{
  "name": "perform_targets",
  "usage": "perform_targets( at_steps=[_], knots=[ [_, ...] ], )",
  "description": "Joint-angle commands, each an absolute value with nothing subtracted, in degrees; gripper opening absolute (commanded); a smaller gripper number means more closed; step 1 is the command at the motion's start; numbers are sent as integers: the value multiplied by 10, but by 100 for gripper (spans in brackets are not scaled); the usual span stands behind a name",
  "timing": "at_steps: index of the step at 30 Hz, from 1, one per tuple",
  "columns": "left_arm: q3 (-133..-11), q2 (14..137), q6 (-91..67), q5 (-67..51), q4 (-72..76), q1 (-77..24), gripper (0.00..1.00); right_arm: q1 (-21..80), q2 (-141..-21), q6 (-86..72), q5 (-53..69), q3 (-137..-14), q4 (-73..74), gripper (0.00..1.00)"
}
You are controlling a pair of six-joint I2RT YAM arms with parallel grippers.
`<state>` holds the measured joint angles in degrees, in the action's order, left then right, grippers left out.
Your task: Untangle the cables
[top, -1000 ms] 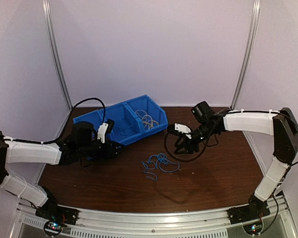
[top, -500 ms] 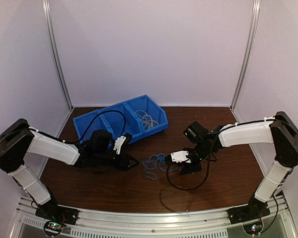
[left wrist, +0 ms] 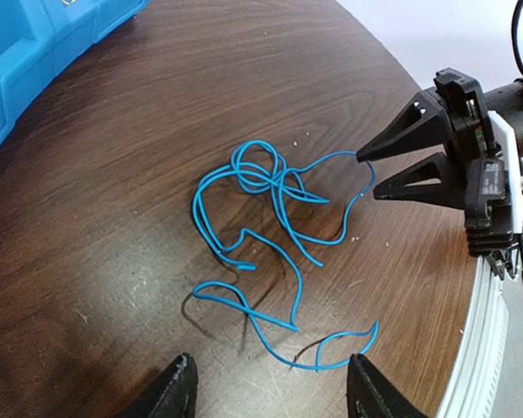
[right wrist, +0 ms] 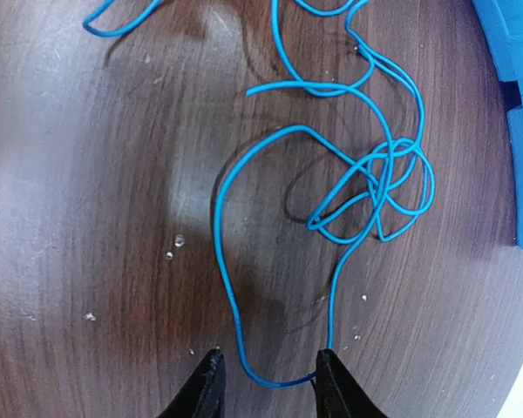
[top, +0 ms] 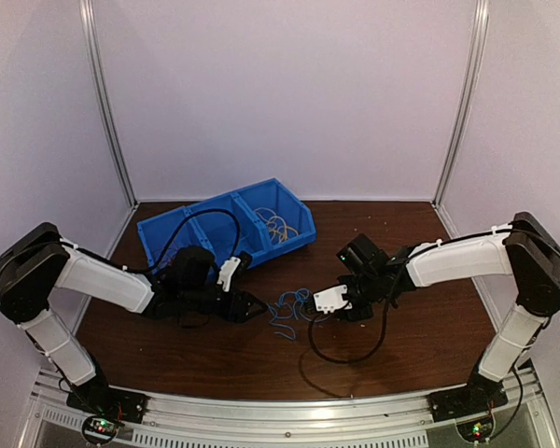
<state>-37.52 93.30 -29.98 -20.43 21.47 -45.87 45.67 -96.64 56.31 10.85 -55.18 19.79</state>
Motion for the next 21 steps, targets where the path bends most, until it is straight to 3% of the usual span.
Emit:
perform_targets(
  at_steps=[1, 7, 12, 15, 18, 21],
  knots=[
    [-386, 936, -306, -211, 250, -461, 60, 466, -952, 588, 46, -517, 123, 36],
    [-401, 945, -301, -216, 246, -461, 60, 469, -980, 615, 47, -536, 187, 39],
    [-426, 957, -290, -219, 231, -461, 60, 474, -994, 632, -13, -514, 137, 39],
    [-437, 960, -289, -222, 223, -461, 60, 475, -999, 626, -25, -505, 87, 27],
    [-443, 954, -284, -221, 210, -461, 60, 476, -991, 615, -12, -508, 70, 1],
    [-442, 940, -276, -215, 202, -461, 60, 477, -970, 586, 24, -530, 109, 0]
  ],
)
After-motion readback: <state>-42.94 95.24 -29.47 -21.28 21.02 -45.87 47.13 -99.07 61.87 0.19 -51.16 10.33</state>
